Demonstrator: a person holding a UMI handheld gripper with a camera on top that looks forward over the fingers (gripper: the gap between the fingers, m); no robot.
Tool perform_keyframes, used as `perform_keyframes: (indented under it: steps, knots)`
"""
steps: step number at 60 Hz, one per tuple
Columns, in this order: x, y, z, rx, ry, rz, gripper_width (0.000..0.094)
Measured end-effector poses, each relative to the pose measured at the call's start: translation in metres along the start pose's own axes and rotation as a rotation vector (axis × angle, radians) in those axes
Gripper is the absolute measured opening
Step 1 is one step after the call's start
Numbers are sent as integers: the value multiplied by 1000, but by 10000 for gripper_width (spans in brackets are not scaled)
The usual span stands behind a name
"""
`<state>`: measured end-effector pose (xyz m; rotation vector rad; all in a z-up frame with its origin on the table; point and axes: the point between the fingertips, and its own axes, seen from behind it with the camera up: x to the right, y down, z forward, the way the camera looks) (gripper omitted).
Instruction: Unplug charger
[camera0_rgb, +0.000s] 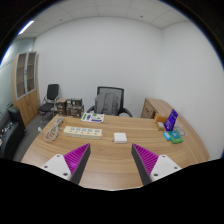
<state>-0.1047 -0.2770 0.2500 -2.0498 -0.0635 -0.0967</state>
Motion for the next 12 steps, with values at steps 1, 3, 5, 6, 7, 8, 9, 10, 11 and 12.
perform_keyframes:
  steps: [1,3,5,6,7,8,9,10,11,12]
  knots:
    - [0,0,-1,2,0,0,858]
    - [1,-1,-3,6,3,0,858]
    - [1,-1,-4,4,6,2,857]
    - [1,-1,-5,3,6,4,857]
    - [1,-1,-5,3,6,4,856]
    - [2,0,-5,2,6,5,857]
    - [2,0,-6,2,6,6,855]
    - [3,0,-6,0,7,7,857]
    - [4,0,-6,-2,8,9,856]
    - [5,0,-6,-3,9,12,857]
